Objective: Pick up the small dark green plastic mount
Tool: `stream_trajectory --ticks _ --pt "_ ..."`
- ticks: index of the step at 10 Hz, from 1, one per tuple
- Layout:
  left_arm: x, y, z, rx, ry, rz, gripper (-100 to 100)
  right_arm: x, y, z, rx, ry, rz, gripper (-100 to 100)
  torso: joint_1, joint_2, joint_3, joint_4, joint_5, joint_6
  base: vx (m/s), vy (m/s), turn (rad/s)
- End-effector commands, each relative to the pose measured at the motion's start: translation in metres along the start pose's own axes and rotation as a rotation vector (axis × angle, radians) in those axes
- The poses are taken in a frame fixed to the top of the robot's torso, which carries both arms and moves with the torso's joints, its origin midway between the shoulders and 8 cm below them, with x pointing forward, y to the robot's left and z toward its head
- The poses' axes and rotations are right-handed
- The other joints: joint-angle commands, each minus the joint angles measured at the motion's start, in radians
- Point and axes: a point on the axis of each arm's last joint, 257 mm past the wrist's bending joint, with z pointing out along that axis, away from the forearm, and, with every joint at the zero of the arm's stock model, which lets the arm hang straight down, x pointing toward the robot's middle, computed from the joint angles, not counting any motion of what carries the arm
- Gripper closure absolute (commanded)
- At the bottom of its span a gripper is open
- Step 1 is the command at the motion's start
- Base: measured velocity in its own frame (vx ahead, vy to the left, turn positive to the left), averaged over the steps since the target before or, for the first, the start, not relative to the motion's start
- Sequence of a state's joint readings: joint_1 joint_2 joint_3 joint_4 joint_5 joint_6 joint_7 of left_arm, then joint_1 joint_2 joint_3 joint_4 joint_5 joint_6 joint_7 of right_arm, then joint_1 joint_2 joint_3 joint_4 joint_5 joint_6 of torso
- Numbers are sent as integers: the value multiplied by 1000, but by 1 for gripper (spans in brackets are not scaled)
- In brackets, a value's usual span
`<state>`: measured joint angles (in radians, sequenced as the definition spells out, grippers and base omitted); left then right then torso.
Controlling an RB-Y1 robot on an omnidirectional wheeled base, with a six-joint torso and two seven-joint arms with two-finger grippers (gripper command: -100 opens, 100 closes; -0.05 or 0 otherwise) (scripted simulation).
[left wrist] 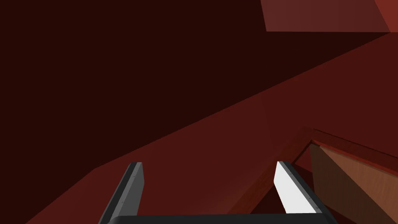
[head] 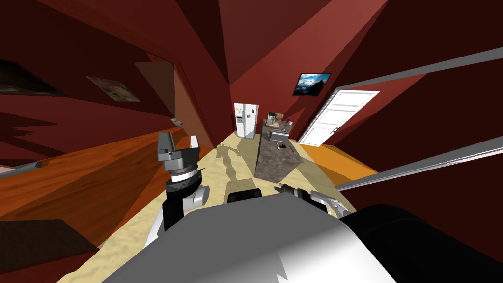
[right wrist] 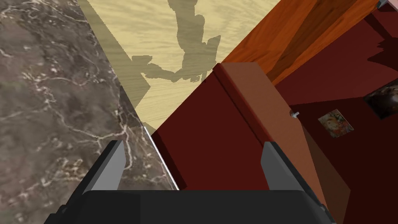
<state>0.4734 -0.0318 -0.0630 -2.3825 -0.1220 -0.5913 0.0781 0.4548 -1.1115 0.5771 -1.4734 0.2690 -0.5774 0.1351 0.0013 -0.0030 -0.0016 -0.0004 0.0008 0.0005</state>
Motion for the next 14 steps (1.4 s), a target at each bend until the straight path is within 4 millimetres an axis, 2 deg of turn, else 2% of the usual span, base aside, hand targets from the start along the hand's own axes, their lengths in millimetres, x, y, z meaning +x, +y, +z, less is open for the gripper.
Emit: stream_trajectory --ticks 1,3,4,5,6,7,8,10,11,12,13,14 --pt "0 0 0 0 0 0 0 19 -24 -23 40 78 -61 -100 0 0 0 0 0 0 62 50 179" --pt "0 0 0 0 0 0 0 31 -59 -54 102 162 -125 -100 0 0 0 0 0 0 70 51 153" --pt "0 0 0 0 0 0 0 30 -67 -62 121 176 -135 -100 1 -1 -1 0 0 -1 72 36 80" --pt "0 0 0 0 0 0 0 36 -86 -84 151 238 -187 -100 0 -1 -1 0 0 0 84 41 175" --pt "0 0 0 0 0 0 0 35 -98 -95 177 254 -194 -100 0 -2 -1 0 0 -1 66 25 90" --pt "0 0 0 0 0 0 0 36 -101 -98 186 257 -193 -100 0 -1 0 0 0 0 23 3 -19" --pt "0 0 0 0 0 0 0 37 -122 -125 222 323 -249 -100 -1 2 1 0 -1 0 43 14 207" --pt "0 0 0 0 0 0 0 37 -129 -132 240 331 -250 -100 -1 1 0 0 -1 0 43 8 26" --pt "0 0 0 0 0 0 0 34 -149 -162 277 397 -305 -100 -1 2 1 0 -1 1 51 25 159" --pt "0 0 0 0 0 0 0 35 -154 -168 293 403 -304 -100 -1 1 1 0 0 -1 66 15 114" --pt "0 0 0 0 0 0 0 28 -170 -197 322 464 -359 -100 -1 0 0 0 0 0 91 11 146" --pt "0 0 0 0 0 0 0 28 -177 -205 344 471 -356 -100 -1 -1 -1 0 0 0 68 -6 83"
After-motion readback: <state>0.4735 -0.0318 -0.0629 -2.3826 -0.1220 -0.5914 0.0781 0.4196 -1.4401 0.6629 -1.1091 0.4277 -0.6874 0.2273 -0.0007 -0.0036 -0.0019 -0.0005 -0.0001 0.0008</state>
